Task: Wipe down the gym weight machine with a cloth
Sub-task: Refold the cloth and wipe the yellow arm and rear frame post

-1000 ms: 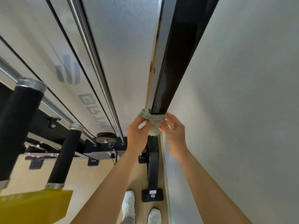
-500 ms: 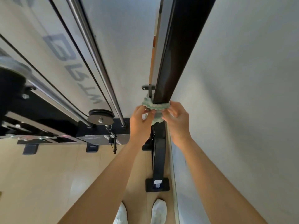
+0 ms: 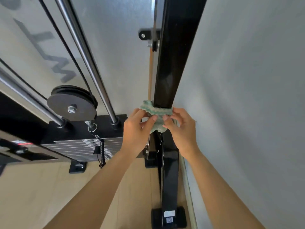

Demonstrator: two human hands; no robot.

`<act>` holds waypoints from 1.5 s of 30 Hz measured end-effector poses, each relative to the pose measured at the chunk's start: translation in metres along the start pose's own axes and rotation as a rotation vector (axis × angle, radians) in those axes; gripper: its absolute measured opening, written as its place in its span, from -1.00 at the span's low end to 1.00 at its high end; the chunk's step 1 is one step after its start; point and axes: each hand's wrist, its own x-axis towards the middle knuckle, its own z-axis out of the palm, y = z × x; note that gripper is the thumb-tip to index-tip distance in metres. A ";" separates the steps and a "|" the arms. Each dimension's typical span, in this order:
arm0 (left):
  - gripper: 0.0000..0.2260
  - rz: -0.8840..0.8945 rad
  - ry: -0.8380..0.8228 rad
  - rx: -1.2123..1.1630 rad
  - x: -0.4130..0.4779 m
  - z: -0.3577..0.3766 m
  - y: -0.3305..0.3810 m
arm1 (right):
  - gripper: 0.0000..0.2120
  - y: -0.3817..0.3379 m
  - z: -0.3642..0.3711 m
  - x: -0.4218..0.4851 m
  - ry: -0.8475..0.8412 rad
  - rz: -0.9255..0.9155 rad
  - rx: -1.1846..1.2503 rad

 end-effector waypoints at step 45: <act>-0.84 -0.365 -0.364 -0.012 -0.113 0.108 -0.185 | -0.26 0.214 -0.057 -0.071 -0.241 -0.027 -0.692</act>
